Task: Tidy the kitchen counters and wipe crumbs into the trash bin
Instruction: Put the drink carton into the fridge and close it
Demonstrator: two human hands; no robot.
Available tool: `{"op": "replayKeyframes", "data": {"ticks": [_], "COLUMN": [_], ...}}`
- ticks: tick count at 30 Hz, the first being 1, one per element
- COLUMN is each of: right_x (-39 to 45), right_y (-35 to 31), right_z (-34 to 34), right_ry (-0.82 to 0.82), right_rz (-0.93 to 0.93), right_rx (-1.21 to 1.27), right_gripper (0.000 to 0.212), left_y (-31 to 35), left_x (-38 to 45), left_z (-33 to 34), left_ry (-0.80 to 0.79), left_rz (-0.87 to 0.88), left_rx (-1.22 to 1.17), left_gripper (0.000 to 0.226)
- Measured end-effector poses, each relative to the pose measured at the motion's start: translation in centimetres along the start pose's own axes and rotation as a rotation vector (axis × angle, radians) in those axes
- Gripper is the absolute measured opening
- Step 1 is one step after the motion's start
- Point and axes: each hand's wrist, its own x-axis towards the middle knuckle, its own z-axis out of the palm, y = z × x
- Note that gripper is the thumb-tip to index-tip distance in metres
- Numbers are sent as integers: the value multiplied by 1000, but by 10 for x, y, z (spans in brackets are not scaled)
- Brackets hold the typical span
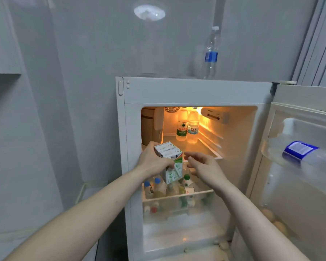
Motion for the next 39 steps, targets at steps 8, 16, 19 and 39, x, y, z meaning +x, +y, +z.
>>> {"op": "replayKeyframes", "data": {"ticks": [8,16,19,39], "right_x": [93,175,196,185], "right_y": [21,52,64,115], "right_z": [10,10,17,41], "right_ry": [6,34,20,64], "right_rz": [1,-21,1,4], "right_rx": [41,-18,-40,-97], "right_gripper": [26,28,29,34], "left_y": [3,2,-9,-35], "left_x": [77,153,173,168], "left_z": [40,65,71,71], "left_ry": [69,100,88,11], "left_rz": [-130,-228,-261,125], "left_rx": [-62,-77,-16,587], "left_gripper": [76,85,83,96]}}
